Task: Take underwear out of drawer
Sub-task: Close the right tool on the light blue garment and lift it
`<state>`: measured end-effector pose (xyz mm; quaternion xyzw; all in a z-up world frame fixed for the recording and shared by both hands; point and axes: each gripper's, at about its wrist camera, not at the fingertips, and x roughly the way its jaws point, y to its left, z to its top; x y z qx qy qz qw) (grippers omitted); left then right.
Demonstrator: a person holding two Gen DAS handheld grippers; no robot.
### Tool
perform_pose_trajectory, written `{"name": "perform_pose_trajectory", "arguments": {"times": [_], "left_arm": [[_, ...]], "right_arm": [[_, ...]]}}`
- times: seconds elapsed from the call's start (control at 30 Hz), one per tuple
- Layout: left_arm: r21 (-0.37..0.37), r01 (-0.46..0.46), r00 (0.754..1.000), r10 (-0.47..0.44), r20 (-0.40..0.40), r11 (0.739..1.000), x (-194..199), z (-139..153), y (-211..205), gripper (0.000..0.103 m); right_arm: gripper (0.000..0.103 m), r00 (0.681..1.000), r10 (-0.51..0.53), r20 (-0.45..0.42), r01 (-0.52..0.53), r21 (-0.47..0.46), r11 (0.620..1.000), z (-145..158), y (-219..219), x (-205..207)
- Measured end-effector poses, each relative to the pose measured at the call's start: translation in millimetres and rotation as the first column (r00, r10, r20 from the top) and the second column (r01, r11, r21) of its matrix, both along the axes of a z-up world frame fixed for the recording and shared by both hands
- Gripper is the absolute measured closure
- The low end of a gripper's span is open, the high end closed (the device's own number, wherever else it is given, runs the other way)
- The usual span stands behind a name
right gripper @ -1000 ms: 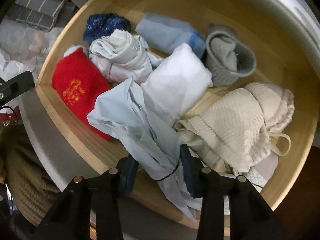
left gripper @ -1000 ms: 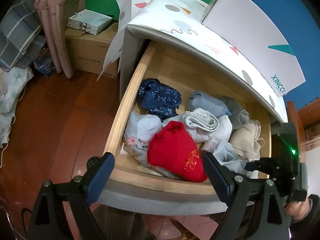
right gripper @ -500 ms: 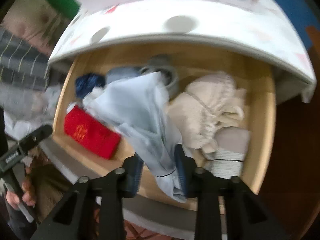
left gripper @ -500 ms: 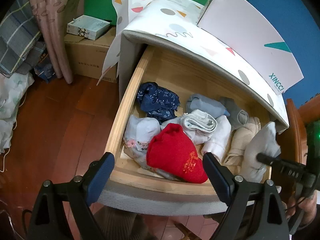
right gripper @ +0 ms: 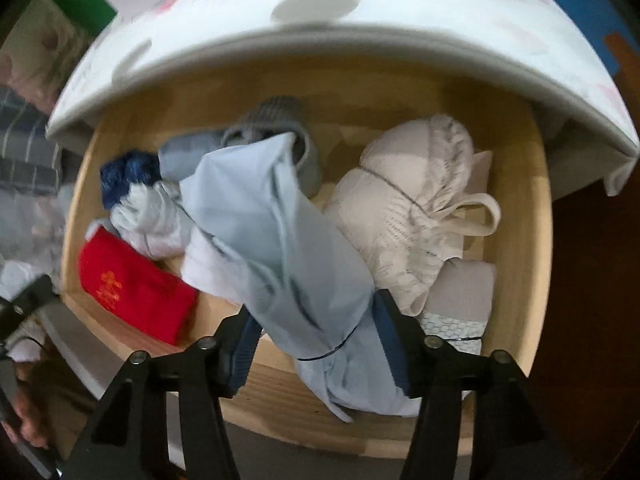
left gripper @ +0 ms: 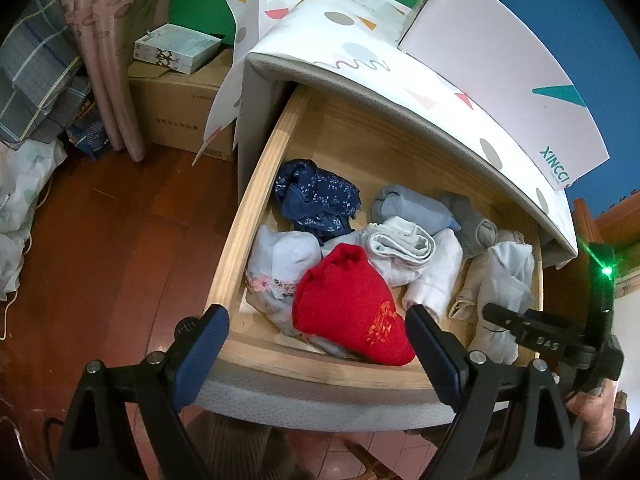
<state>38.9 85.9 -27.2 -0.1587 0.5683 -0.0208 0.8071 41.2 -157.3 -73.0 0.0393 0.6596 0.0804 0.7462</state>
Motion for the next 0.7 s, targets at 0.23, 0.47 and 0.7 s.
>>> {"name": "perform_pose_trajectory", "arguments": {"times": [0.23,0.47,0.7], "left_arm": [[0.023,0.017,1.000,-0.017,-0.006,1.000,0,-1,-5,0.011],[0.023,0.065,0.998,-0.065,-0.017,0.998,3,-2,-13,0.011],[0.029,0.154,0.988,-0.152,-0.039,0.988,12,-2,-34,0.011]], "right_arm": [[0.049,0.995,0.092,-0.039,-0.095,-0.073,0.993,-24,30,4],[0.068,0.999,0.042,0.024,-0.042,-0.038,0.998,-10,15,-5],[0.077,0.994,-0.069,0.088,0.064,0.051,0.997,20,-16,-15]]}}
